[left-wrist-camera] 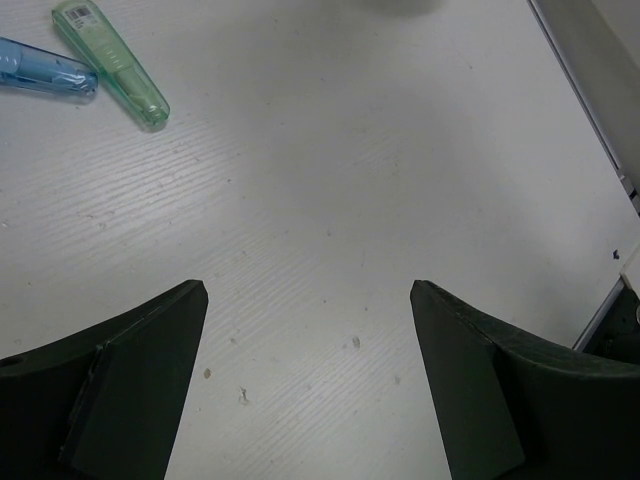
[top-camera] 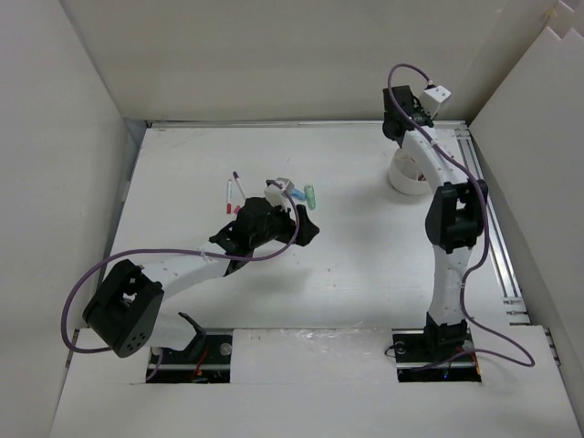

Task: Sort the stationery into containers
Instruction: Place the stationery in the storage box.

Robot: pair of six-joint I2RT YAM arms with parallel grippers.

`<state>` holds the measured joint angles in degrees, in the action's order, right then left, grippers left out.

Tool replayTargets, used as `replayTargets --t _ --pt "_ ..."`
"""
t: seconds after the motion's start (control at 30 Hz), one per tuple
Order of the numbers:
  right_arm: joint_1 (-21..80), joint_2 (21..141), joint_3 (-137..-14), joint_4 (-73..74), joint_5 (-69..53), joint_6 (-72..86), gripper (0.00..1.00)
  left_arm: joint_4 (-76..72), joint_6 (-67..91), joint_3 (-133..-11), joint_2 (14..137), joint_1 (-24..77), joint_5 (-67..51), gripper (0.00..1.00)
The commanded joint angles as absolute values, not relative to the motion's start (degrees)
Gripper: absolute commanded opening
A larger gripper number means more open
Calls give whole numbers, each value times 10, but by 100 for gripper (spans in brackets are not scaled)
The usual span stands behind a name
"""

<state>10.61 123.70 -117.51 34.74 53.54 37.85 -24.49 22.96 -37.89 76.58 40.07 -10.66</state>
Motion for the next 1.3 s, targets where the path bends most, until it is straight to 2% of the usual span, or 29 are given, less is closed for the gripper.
replayTargets --t 0.0,0.37,0.6,0.73,0.93,0.97,1.07,1.13,1.27 --pt "112 1254 -1196 335 580 356 1 -255 222 -385 753 402 -111 81" --pt "117 1288 -1221 330 585 350 1 -255 222 -385 753 402 -111 81" --pt "122 1301 -1209 324 585 350 7 -255 222 -385 753 402 -111 81" --pt "127 1301 -1199 313 585 350 21 -255 222 -385 753 402 -105 81" --pt "127 1296 -1199 308 580 350 33 -243 222 -390 758 402 -82 81" --pt "127 1290 -1199 308 580 350 38 -243 222 -390 764 402 -82 81" --pt "133 1284 -1194 313 580 350 45 -230 222 -396 770 402 -58 81" --pt "133 1277 -1188 313 575 356 53 -225 222 -396 770 402 -40 81" --pt "138 1238 -1183 342 514 397 56 -196 222 -417 783 402 15 81"
